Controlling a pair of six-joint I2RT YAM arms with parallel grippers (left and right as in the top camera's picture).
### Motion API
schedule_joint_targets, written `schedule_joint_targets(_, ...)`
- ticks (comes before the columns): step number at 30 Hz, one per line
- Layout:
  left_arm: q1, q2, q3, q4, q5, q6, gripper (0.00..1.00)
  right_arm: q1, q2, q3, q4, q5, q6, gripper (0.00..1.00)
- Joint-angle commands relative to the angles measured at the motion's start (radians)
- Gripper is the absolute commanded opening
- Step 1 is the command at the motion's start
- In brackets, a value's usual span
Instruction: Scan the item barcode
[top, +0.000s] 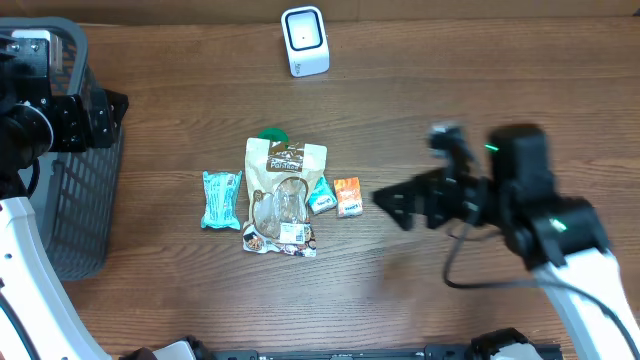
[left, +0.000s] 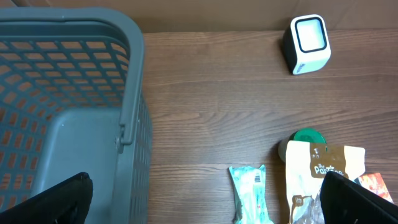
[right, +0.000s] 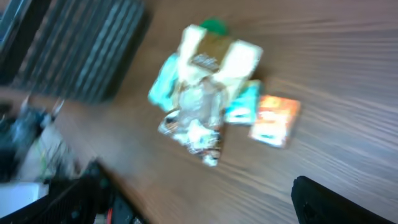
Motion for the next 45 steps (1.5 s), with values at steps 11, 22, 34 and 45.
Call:
schedule_joint_targets(11,0.002,0.004,-0.005,0.000,0.017,0.022,1.00,0.355,0.373,0.076,0.580,-0.097,0.431,1.00)
schedule_joint_targets(22,0.001,0.004,-0.005,0.000,0.017,0.022,1.00,0.554,0.617,0.084,0.732,0.211,0.491,0.80)
schedule_joint_targets(34,0.002,0.004,-0.005,0.000,0.017,0.022,1.00,0.660,0.850,0.370,0.481,0.270,0.376,0.80)
schedule_joint_targets(45,0.002,0.004,-0.005,0.000,0.017,0.022,1.00,0.690,0.954,0.370,0.408,0.351,0.380,0.80)
